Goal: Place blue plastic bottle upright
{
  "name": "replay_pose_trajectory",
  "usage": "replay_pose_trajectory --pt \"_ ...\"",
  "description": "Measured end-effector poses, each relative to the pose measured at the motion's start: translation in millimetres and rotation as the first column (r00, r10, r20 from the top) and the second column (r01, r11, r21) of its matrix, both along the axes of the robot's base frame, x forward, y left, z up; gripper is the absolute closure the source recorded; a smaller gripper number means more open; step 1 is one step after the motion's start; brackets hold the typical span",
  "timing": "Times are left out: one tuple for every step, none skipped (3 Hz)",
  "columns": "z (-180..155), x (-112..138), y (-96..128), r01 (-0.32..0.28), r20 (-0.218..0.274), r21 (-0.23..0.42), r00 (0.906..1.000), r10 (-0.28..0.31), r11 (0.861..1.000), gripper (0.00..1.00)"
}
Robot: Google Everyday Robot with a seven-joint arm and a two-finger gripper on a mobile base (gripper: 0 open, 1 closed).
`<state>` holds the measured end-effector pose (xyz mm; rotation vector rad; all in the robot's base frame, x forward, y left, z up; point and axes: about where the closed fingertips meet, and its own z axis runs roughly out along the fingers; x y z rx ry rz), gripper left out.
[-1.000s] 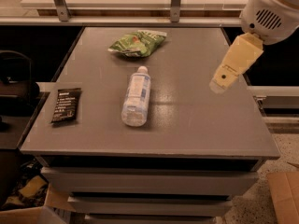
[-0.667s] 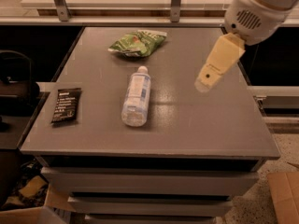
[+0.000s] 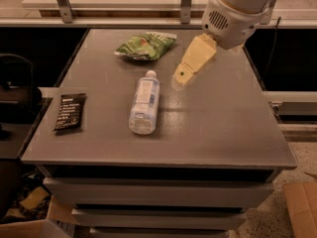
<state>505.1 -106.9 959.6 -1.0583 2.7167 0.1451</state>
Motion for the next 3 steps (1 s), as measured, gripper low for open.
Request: replay_pose_trajectory --pt "-16 8 19 0.133 -0.063 0.021 0.9894 -0.131 0.991 0.0" --pt "-29 15 37 0.236 -0.086 0.048 0.9691 -0.231 0.971 0.0" --pt "-30 16 38 0.262 -0.089 0.055 0.9623 -0.257 0.963 0.0"
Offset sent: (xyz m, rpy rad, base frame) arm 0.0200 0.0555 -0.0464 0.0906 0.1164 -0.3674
